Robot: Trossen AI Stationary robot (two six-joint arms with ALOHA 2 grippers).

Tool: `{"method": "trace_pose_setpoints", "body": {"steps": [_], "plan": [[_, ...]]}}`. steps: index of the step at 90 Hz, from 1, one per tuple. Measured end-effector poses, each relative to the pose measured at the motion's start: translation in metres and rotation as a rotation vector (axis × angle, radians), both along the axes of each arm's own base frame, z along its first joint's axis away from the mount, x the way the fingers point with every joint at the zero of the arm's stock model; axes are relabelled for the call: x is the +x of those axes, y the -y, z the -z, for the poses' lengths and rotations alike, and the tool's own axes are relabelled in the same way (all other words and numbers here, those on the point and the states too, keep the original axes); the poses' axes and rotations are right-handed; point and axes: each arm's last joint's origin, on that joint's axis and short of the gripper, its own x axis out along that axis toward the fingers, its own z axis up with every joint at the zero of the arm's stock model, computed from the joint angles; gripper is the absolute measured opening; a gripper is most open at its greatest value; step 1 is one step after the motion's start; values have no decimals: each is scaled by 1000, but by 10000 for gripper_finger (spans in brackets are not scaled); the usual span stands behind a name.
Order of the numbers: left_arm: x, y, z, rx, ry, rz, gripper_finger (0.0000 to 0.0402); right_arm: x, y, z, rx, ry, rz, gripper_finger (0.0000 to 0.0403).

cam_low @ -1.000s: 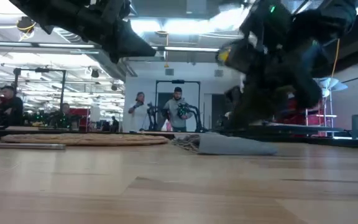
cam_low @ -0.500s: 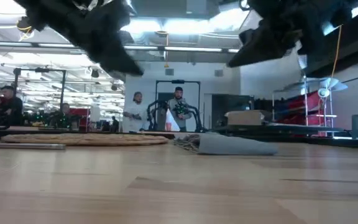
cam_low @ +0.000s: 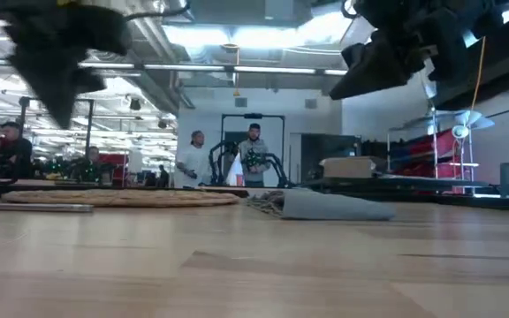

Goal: Set table place
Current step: Put the silver table knife on the brown placemat

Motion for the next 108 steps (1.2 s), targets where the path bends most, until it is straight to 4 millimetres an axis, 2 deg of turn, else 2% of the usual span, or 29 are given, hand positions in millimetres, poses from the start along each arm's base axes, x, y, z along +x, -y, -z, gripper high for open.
{"method": "trace_pose_setpoints", "body": {"steps": [24, 50, 73, 108], "plan": [[-1, 18, 24, -73, -164, 40, 4, 0, 0, 1, -1, -6, 0, 0], [15, 24, 44, -48, -172, 66, 46, 0, 0, 1, 0, -7, 0, 0], [20, 21, 60, 28, -243, 46, 81, 0, 0, 1, -2, -14, 0, 0], [17, 13, 77, 21, -239, 23, 102, -1, 0, 2, -3, -26, 0, 0]]}}
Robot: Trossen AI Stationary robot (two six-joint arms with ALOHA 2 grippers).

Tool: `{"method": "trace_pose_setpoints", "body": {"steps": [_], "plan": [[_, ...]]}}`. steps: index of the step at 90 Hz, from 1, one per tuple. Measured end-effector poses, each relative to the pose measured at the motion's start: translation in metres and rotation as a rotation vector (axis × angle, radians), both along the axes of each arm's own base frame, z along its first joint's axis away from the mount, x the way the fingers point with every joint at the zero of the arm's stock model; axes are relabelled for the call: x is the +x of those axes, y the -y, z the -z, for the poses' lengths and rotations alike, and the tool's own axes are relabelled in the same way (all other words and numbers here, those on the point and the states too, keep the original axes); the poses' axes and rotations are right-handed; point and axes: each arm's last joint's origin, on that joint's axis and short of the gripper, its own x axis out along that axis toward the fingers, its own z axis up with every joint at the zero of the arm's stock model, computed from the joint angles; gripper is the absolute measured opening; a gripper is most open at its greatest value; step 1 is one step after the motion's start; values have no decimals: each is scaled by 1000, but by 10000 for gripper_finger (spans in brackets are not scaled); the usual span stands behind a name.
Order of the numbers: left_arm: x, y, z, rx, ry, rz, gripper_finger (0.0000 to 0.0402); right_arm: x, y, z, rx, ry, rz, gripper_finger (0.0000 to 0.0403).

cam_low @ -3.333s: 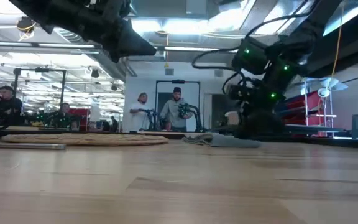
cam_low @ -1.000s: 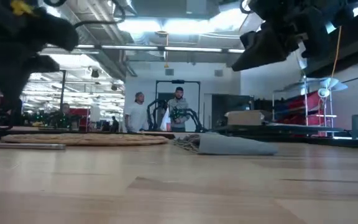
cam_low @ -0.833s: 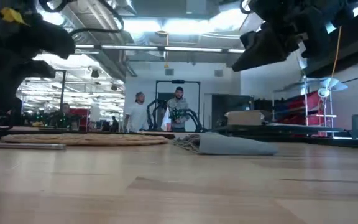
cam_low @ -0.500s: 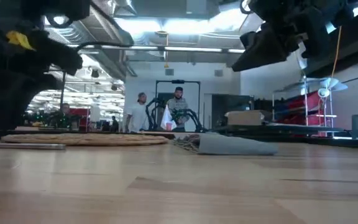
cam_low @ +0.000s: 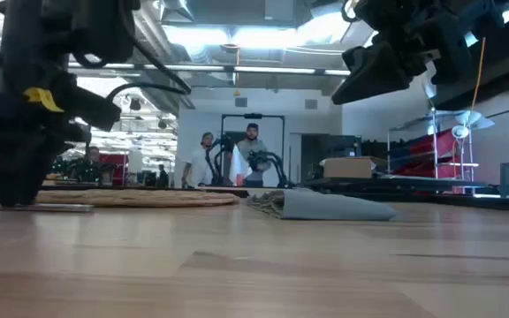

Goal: Set table place
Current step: Put the silver table knife on the brown placemat

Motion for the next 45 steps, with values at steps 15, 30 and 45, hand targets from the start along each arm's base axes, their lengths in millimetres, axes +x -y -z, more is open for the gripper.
{"method": "trace_pose_setpoints", "body": {"steps": [15, 30, 45], "plan": [[-4, -1, 7, -15, 9, -10, 102, 0, 0, 0, 0, 0, 1, 0], [-7, -2, 10, -13, 1, -56, 77, 0, 0, 0, -1, 1, 1, 0], [-7, -2, 10, -5, -3, -80, 10, 0, 0, 0, -1, 1, 2, 0]]}}
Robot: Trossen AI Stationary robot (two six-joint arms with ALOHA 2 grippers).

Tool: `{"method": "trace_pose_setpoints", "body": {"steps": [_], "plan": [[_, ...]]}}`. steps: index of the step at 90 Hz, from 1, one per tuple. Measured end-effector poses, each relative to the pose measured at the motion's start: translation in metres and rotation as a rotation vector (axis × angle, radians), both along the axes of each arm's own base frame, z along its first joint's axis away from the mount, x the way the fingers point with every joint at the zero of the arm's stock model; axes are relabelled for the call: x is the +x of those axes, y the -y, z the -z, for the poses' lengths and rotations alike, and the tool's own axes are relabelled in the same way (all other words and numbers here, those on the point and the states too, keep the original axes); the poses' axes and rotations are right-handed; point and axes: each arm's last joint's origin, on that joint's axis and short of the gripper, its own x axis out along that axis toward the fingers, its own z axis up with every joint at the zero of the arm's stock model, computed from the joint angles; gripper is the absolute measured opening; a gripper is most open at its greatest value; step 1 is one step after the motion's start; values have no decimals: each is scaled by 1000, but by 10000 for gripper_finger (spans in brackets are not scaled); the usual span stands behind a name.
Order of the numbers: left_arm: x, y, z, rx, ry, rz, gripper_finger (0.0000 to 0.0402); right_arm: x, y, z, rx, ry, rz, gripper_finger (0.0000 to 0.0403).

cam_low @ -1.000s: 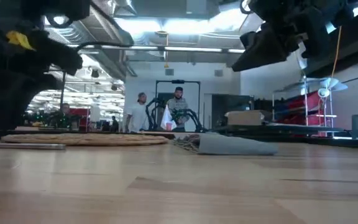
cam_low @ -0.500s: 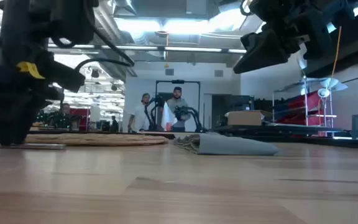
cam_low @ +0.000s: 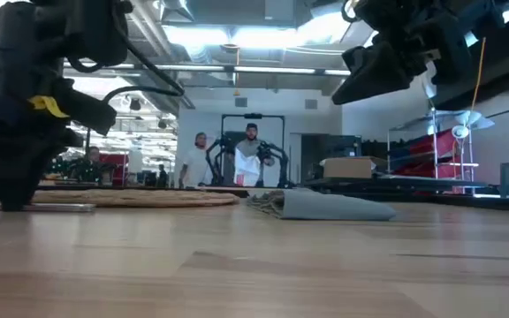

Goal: Set table place
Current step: Put the silver table knife on the brown placemat

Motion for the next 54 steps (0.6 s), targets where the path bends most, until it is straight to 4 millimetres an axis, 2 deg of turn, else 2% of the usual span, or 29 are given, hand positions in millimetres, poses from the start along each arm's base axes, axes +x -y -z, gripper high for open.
{"method": "trace_pose_setpoints", "body": {"steps": [28, 54], "plan": [[8, 3, -9, -9, 26, 13, 0, 0, 0, 0, 0, 0, 0, 0], [14, 2, -24, 80, 30, 48, 1, 0, 0, 0, -1, 0, 0, 0]]}}
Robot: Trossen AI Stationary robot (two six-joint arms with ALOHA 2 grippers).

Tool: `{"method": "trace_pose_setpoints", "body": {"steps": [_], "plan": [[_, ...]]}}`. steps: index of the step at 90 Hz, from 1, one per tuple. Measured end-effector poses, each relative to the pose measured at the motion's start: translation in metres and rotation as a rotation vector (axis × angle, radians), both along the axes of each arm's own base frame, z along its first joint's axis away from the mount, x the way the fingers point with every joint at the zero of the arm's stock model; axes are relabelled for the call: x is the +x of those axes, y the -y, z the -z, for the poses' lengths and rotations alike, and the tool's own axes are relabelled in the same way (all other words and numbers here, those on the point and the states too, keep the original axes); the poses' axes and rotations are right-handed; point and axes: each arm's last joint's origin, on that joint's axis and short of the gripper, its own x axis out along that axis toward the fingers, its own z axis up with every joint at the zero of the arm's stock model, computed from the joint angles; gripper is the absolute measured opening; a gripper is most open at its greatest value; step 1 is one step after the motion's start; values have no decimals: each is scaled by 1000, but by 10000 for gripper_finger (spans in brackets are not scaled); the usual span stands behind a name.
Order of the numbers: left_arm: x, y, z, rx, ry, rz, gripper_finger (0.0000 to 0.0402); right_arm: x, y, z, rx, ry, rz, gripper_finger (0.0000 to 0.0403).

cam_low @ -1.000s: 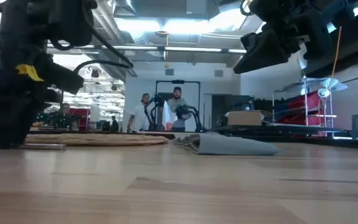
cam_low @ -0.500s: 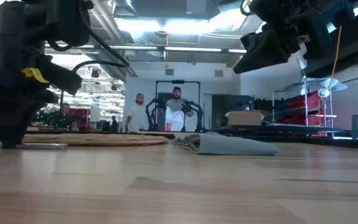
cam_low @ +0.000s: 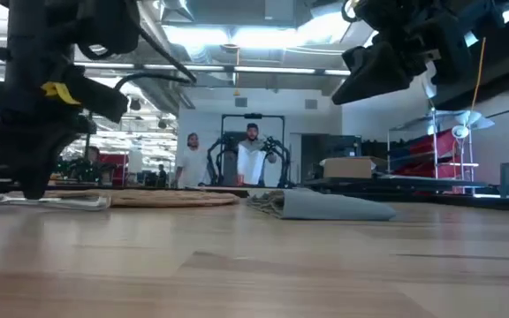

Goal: Set table place
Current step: Put the silver table knife on the brown placemat

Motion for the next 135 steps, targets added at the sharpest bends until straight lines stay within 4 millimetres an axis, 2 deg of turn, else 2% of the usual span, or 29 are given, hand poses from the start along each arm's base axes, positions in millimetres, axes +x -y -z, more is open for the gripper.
{"method": "trace_pose_setpoints", "body": {"steps": [19, 41, 57, 74, 98, 113, 135], "plan": [[2, -5, -9, 63, -17, 2, 1, 0, 0, 0, 0, 0, 0, 0], [18, -20, -26, 178, 68, -55, 1, 0, 0, 0, -4, 1, 6, 0], [21, -25, -29, 114, 54, -35, 1, 0, 0, 0, 1, 0, -2, 0], [16, -20, -23, 21, 4, 14, 11, 0, 0, 0, 1, -3, -3, 0], [6, -15, -11, 6, -37, 56, 70, -1, 0, 1, 1, -9, -4, 0], [0, -17, 4, 5, -31, 65, 100, -1, 0, 1, 1, -8, -4, 0], [-6, -24, 21, -10, 0, 43, 111, 0, 0, 1, 1, -8, -4, 0]]}}
